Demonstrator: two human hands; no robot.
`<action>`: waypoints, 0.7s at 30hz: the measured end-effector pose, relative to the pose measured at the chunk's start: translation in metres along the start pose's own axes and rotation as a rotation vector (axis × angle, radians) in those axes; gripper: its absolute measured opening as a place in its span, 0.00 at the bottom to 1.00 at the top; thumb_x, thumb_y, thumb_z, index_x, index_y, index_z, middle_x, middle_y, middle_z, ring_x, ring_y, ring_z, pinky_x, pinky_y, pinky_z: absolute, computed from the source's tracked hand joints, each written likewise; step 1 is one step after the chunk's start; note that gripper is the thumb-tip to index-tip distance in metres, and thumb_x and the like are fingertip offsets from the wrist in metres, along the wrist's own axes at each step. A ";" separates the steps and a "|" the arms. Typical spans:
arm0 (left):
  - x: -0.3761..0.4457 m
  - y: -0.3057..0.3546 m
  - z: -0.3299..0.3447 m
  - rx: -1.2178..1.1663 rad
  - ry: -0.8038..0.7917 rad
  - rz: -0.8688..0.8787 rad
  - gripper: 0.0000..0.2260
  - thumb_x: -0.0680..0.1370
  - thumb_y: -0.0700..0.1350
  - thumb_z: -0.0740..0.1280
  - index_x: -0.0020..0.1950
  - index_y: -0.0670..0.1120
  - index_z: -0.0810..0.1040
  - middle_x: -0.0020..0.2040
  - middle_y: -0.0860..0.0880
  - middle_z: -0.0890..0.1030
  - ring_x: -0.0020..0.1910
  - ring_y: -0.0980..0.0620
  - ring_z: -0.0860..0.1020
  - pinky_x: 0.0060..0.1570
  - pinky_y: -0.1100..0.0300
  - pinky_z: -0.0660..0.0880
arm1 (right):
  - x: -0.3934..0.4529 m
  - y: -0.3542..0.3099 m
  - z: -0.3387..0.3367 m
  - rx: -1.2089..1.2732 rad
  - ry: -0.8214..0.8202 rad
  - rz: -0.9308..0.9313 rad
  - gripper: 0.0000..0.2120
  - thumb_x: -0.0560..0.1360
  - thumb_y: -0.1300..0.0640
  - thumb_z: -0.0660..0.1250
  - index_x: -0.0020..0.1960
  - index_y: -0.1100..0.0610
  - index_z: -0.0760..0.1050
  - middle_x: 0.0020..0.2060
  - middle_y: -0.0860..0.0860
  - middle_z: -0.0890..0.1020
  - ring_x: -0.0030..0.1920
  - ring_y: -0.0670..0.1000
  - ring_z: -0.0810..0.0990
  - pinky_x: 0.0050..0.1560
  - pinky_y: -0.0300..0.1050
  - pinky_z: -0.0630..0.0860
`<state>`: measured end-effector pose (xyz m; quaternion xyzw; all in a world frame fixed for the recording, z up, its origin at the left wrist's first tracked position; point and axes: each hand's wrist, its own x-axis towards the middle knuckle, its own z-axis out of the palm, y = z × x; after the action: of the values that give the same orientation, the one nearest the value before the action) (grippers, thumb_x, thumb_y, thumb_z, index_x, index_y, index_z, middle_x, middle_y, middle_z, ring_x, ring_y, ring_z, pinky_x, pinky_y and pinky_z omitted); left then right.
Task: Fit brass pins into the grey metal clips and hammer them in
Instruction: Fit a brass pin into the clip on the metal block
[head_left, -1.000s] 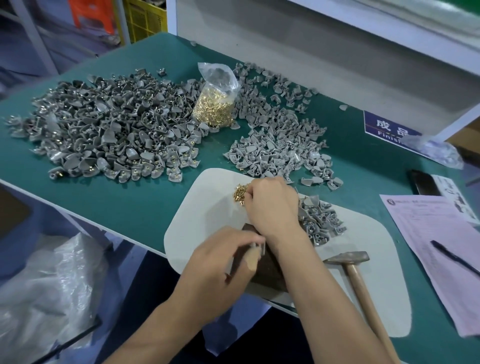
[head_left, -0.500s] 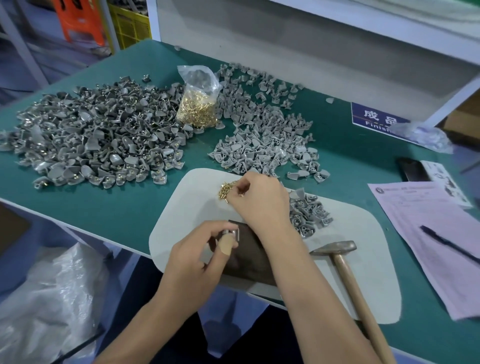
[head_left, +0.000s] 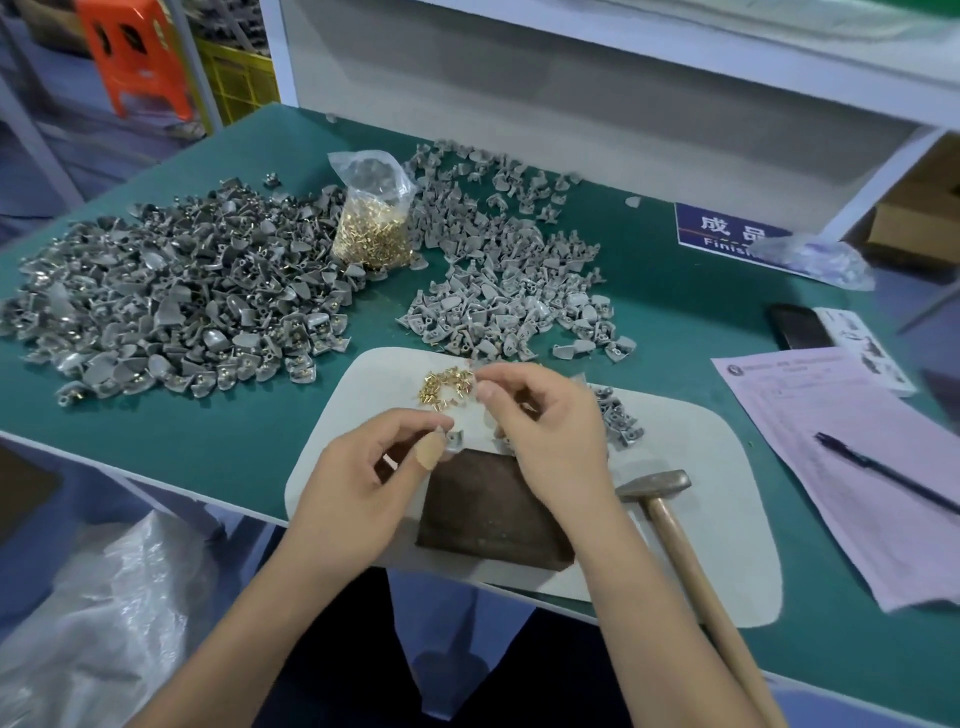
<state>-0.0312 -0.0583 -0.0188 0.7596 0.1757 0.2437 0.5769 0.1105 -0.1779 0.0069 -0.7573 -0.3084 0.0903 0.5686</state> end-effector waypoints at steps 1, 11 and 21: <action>-0.003 0.003 0.001 -0.020 -0.014 -0.007 0.04 0.80 0.50 0.69 0.54 0.57 0.82 0.51 0.56 0.86 0.52 0.57 0.83 0.48 0.71 0.73 | -0.009 0.000 -0.008 0.020 0.033 0.008 0.06 0.78 0.60 0.73 0.50 0.49 0.85 0.41 0.43 0.86 0.42 0.44 0.83 0.45 0.42 0.81; -0.032 0.002 0.035 0.287 -0.043 0.124 0.05 0.80 0.57 0.65 0.55 0.64 0.76 0.51 0.64 0.79 0.55 0.60 0.78 0.52 0.59 0.76 | -0.084 0.004 -0.041 -0.080 0.133 -0.020 0.07 0.76 0.57 0.73 0.49 0.46 0.85 0.44 0.40 0.86 0.47 0.44 0.84 0.47 0.30 0.74; -0.031 -0.011 0.040 0.396 0.013 0.182 0.06 0.77 0.55 0.67 0.51 0.58 0.82 0.54 0.62 0.74 0.60 0.55 0.69 0.59 0.61 0.68 | -0.083 0.004 -0.031 -0.395 -0.034 -0.028 0.04 0.75 0.56 0.75 0.47 0.48 0.86 0.42 0.43 0.79 0.49 0.47 0.79 0.48 0.51 0.77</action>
<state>-0.0334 -0.1043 -0.0430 0.8691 0.1547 0.2606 0.3909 0.0616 -0.2507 -0.0035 -0.8482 -0.3401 0.0327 0.4048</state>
